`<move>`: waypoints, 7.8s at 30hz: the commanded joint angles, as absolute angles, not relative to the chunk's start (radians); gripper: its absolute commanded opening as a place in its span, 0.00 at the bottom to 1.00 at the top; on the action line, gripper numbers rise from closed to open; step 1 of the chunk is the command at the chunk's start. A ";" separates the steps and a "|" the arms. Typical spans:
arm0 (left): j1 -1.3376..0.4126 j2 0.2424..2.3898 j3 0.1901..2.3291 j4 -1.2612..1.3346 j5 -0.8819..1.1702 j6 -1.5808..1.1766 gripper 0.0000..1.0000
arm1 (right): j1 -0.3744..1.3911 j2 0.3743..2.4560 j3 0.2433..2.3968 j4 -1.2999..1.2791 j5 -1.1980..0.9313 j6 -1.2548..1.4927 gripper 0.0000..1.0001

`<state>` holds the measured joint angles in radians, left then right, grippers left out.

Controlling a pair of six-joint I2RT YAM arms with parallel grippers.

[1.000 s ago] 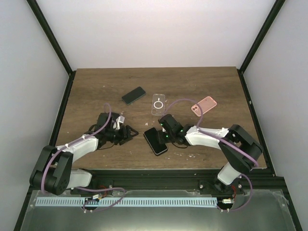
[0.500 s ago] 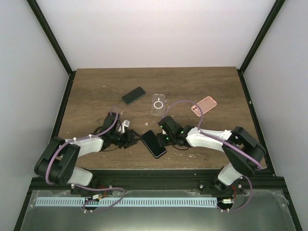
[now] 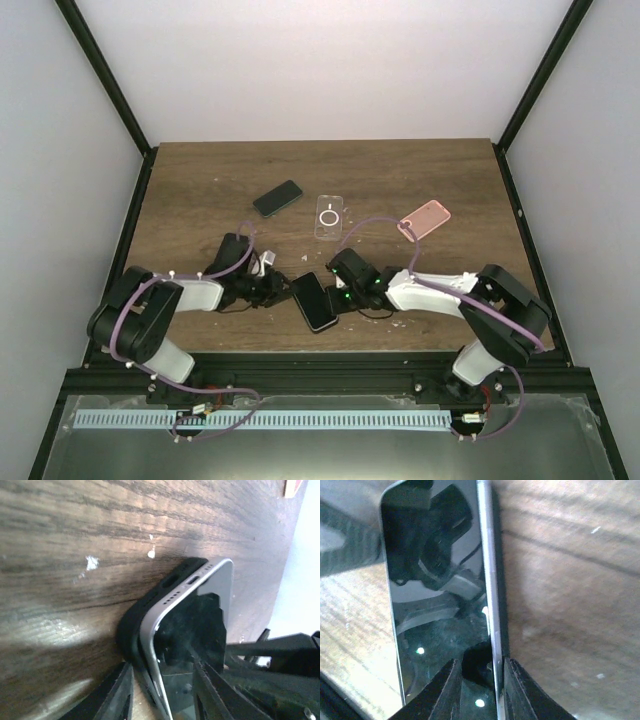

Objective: Put the phone into the phone case

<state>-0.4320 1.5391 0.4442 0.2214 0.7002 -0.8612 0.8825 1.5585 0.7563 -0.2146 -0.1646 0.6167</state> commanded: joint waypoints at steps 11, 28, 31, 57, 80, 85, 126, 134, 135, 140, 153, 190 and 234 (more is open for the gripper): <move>-0.436 1.550 0.520 0.140 0.707 -0.779 0.38 | 0.907 1.457 0.693 -0.138 -0.131 0.768 0.43; -0.436 1.525 0.399 0.224 0.783 -0.847 0.41 | 0.899 1.606 0.656 0.098 -0.274 0.842 0.62; -0.437 1.538 0.400 0.229 0.783 -0.843 0.39 | 0.900 1.616 0.654 0.141 -0.309 0.849 0.62; -0.437 1.437 0.348 0.116 0.710 -0.790 0.41 | 0.868 1.598 0.602 0.499 -0.524 0.990 0.63; -0.437 1.354 0.294 0.121 0.676 -0.784 0.28 | 0.868 1.732 0.561 0.846 -0.640 1.155 0.62; -0.437 1.350 0.290 0.124 0.676 -0.787 0.28 | 0.867 1.722 0.562 0.819 -0.627 1.144 0.58; -0.437 1.325 0.307 0.075 0.653 -0.787 0.42 | 0.864 1.744 0.525 0.853 -0.641 1.170 0.08; -0.437 1.310 0.335 0.036 0.646 -0.766 0.42 | 0.864 1.742 0.544 0.782 -0.623 1.144 0.19; -0.437 1.311 0.335 0.037 0.645 -0.767 0.41 | 0.864 1.741 0.548 0.767 -0.620 1.139 0.23; -0.437 1.322 0.341 0.038 0.656 -0.769 0.38 | 0.864 1.746 0.586 0.676 -0.608 1.091 0.32; -0.426 1.041 0.500 -0.187 0.688 -0.720 0.66 | 0.816 1.432 0.578 0.460 -0.475 0.941 0.04; -0.405 0.864 0.422 0.392 1.060 -1.054 0.13 | 0.804 1.093 0.552 0.633 -0.615 0.992 0.11; -0.405 0.842 0.495 0.342 0.939 -0.834 0.00 | 0.804 1.094 0.503 0.533 -0.712 1.114 0.24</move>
